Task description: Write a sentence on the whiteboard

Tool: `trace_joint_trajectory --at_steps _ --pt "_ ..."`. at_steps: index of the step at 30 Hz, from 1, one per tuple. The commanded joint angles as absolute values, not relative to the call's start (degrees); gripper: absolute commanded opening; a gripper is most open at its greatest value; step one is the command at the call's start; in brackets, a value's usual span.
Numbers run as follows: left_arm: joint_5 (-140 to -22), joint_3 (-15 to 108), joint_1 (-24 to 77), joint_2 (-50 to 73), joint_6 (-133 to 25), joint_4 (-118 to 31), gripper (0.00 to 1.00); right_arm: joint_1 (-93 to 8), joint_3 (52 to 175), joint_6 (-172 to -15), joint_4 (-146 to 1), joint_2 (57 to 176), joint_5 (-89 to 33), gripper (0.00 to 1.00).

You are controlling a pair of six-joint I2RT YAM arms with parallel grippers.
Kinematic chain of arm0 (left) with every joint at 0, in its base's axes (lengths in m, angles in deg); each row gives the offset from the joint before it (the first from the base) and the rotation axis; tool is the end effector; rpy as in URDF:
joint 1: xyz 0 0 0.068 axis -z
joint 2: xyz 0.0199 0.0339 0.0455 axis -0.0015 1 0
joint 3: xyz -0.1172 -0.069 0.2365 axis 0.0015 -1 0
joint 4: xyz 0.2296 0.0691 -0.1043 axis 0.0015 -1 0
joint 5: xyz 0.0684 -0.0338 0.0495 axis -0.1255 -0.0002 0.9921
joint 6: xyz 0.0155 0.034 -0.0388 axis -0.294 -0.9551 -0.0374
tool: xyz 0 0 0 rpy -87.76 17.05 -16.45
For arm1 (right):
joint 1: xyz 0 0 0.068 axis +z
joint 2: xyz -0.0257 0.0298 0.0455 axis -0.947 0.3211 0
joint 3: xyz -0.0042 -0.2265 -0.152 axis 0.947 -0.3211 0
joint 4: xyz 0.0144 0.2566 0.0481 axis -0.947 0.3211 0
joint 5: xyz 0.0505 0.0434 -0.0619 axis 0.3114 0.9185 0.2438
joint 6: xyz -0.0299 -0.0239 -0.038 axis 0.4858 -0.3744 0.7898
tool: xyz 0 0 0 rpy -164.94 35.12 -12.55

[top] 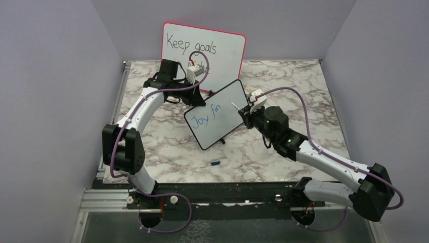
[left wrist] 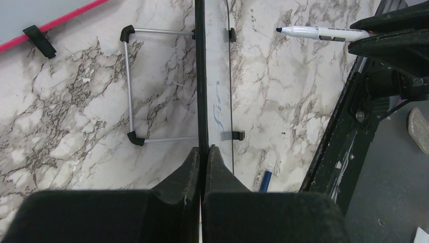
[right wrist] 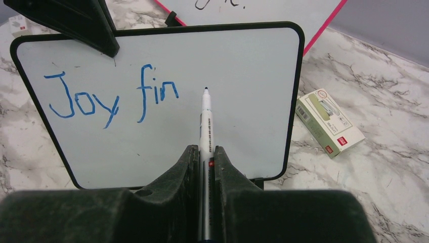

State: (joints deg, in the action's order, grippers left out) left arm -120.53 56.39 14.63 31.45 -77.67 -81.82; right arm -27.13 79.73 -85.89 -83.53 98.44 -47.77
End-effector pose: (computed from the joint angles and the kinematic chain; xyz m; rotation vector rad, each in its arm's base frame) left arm 0.3408 -0.1158 0.3042 0.8746 2.1289 -1.0289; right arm 0.1904 0.1743 0.2945 -0.5328 1.6913 0.3582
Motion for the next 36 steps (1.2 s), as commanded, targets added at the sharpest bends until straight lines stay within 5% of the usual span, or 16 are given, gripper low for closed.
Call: trace_joint_trajectory --at_steps 1,36 --pt "-121.2 57.4 14.2 32.5 -83.0 -86.7 0.00 -27.3 79.3 -84.2 -83.8 97.4 -45.3 0.01" --pt "-119.3 53.6 14.5 33.2 -81.8 -83.3 0.00 -27.2 84.1 -78.4 -88.5 108.1 -41.2 0.00"
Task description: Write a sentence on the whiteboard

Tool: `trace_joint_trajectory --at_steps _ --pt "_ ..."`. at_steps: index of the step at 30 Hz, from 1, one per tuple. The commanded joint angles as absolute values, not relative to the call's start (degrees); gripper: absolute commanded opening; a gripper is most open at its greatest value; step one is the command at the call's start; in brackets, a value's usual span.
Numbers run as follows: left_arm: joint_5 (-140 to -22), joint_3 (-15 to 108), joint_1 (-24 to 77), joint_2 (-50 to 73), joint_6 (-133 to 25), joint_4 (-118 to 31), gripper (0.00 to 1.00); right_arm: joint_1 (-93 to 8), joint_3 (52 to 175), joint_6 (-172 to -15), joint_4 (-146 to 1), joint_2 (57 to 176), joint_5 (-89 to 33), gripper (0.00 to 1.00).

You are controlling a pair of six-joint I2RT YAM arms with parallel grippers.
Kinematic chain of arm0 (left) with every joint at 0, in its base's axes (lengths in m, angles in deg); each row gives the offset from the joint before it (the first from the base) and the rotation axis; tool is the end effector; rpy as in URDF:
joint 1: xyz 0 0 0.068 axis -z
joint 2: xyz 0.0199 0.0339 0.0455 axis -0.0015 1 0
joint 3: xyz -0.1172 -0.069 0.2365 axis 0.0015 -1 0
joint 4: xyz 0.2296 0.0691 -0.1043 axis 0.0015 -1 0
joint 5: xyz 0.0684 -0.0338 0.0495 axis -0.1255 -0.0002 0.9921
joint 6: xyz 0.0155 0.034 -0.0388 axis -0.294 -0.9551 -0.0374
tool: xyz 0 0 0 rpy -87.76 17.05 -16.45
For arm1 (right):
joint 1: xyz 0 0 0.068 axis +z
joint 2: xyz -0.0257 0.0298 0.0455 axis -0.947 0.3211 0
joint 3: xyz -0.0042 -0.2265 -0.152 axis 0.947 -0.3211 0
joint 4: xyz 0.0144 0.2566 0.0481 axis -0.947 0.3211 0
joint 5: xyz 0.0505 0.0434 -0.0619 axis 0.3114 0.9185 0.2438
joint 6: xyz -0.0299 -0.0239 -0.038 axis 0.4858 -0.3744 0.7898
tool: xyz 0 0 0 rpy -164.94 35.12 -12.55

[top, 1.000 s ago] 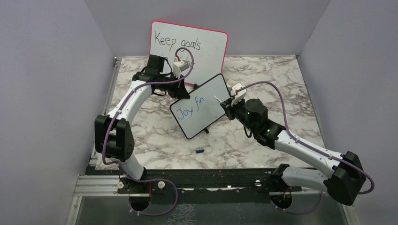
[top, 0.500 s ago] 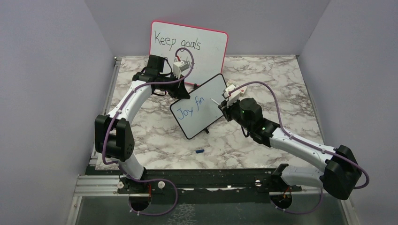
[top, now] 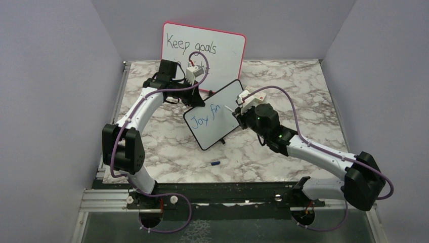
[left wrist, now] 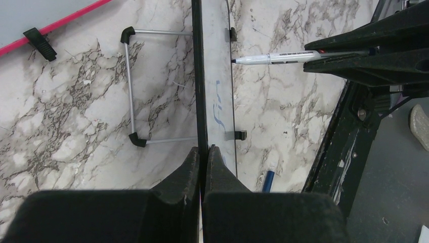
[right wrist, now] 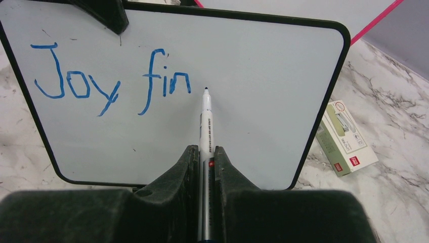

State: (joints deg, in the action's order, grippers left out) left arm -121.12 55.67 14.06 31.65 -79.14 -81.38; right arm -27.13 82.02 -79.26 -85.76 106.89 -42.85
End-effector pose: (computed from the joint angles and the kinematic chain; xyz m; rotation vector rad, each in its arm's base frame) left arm 0.3420 -0.1126 0.2997 0.8898 2.1176 -1.0262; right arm 0.2096 0.1971 0.2754 -0.7212 1.6960 0.3302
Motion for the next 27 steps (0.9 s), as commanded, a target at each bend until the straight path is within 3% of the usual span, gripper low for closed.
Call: trace_joint_trajectory --at_steps 1,27 --pt "-119.3 53.6 14.5 33.1 -81.8 -83.2 0.00 -27.2 84.1 -78.3 -88.5 108.3 -41.2 0.00" --pt "-119.4 53.3 14.9 33.4 -81.8 -83.0 0.00 -27.2 85.2 -77.6 -90.2 111.3 -42.7 0.01"
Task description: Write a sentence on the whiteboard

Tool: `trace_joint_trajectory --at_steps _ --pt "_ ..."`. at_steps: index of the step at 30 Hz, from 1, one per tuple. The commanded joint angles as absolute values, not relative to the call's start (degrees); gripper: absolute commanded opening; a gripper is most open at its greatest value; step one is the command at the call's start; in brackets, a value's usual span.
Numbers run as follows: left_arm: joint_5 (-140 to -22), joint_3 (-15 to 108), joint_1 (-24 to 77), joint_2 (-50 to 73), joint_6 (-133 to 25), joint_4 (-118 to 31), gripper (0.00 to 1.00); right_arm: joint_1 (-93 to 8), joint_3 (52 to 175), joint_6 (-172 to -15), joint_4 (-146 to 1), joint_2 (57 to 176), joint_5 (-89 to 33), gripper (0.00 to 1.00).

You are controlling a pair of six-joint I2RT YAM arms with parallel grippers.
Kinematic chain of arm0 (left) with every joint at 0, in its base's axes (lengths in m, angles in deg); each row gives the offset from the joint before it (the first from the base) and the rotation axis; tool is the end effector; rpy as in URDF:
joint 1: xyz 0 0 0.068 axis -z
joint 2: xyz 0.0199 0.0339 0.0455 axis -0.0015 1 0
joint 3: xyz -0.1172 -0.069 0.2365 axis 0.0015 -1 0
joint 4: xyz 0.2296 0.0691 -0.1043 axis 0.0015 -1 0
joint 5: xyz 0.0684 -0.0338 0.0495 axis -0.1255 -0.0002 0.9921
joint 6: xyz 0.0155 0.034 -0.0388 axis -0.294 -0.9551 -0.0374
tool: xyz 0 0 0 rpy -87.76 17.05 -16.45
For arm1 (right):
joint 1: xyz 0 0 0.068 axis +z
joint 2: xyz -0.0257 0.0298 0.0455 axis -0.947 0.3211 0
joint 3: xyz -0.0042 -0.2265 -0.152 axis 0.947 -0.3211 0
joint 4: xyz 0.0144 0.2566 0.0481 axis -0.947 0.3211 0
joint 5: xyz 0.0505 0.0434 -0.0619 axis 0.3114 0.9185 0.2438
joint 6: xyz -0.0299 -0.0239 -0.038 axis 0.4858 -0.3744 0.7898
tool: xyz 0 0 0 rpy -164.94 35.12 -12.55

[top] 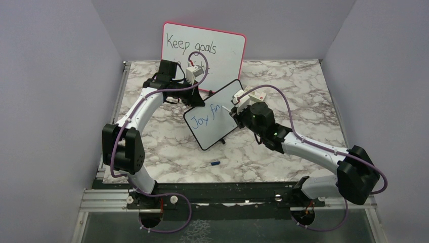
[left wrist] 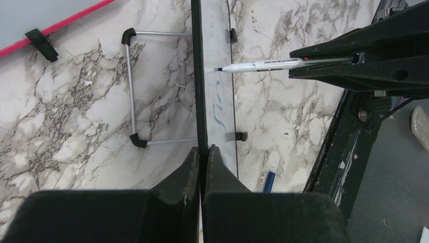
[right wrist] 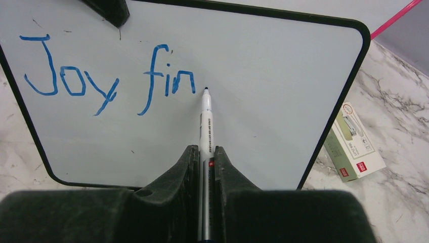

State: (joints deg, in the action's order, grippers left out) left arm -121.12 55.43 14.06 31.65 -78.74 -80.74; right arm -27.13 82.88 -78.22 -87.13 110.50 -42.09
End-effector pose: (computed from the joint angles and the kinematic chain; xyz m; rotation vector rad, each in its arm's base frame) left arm 0.3425 -0.1127 0.2991 0.8845 2.1154 -1.0270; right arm 0.2180 0.2059 0.2659 -0.7568 1.7069 0.3230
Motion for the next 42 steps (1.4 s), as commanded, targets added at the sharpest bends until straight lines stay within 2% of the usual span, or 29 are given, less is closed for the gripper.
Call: trace_joint_trajectory --at_steps 1,42 --pt "-119.3 53.3 14.9 33.4 -81.8 -83.0 0.00 -27.2 85.2 -77.6 -90.4 111.4 -42.9 0.01" --pt "-118.5 53.3 15.1 33.2 -81.7 -83.0 0.00 -27.2 85.9 -78.2 -87.3 111.5 -41.3 0.00"
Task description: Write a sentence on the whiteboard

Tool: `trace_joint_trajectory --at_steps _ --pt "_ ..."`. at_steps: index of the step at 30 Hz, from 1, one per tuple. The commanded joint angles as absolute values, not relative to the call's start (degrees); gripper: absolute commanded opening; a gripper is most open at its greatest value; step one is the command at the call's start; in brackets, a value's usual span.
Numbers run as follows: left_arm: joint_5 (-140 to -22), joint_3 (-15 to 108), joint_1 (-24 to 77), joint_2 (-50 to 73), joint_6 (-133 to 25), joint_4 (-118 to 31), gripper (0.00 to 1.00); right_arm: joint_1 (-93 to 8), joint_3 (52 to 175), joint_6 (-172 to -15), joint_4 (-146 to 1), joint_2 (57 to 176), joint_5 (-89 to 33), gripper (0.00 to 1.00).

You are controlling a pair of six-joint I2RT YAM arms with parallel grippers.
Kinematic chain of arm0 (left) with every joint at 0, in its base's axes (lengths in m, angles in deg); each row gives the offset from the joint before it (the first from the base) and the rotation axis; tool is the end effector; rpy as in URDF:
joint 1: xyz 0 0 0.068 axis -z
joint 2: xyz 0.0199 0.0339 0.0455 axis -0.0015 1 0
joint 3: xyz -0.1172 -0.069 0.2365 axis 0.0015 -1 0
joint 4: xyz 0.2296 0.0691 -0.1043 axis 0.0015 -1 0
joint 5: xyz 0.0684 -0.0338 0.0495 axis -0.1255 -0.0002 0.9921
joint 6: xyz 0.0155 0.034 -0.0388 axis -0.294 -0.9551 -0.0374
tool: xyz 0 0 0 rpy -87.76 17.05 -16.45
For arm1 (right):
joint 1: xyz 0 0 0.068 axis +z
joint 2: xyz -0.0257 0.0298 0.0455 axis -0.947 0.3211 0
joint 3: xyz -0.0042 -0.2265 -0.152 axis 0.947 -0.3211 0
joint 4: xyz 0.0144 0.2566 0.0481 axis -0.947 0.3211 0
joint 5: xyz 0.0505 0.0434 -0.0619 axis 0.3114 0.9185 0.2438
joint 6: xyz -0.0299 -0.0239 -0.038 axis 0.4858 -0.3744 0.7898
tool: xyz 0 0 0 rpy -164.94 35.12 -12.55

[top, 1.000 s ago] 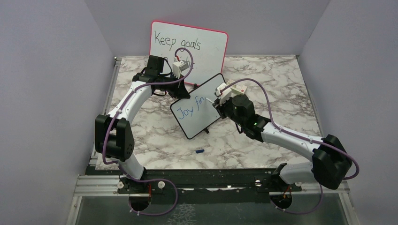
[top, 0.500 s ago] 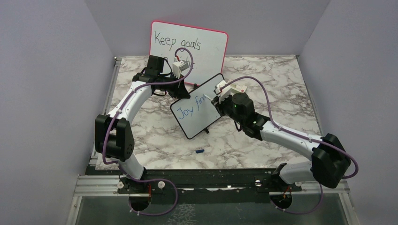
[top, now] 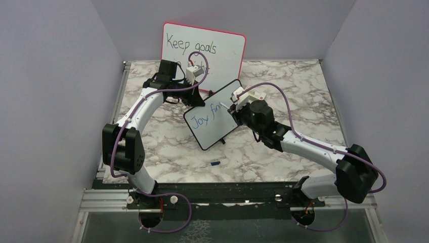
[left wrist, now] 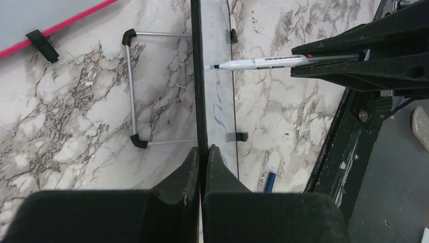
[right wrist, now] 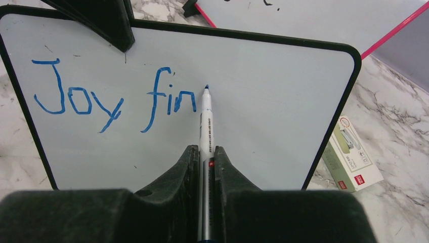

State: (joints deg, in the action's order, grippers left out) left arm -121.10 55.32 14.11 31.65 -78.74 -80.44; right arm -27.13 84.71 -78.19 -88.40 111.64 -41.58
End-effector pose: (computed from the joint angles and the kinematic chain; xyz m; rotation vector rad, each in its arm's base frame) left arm 0.3427 -0.1131 0.2988 0.8861 2.1121 -1.0257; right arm 0.2228 0.2109 0.2737 -0.7471 1.6752 0.3399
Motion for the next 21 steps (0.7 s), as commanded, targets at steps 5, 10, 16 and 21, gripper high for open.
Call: trace_joint_trajectory --at_steps 5,10,16,21 --pt "-118.3 53.4 15.0 33.4 -81.6 -83.0 0.00 -27.2 85.9 -78.0 -86.8 111.7 -40.7 0.01" --pt "-118.3 53.5 15.1 33.5 -81.6 -83.1 0.00 -27.2 86.0 -77.9 -85.9 111.5 -39.8 0.00" --pt "-118.4 53.5 15.1 33.5 -81.6 -83.0 0.00 -27.2 85.7 -78.1 -84.8 111.2 -39.5 0.00" --pt "-118.4 53.5 15.1 33.5 -81.5 -83.1 0.00 -27.2 85.3 -78.3 -83.8 110.9 -39.4 0.00"
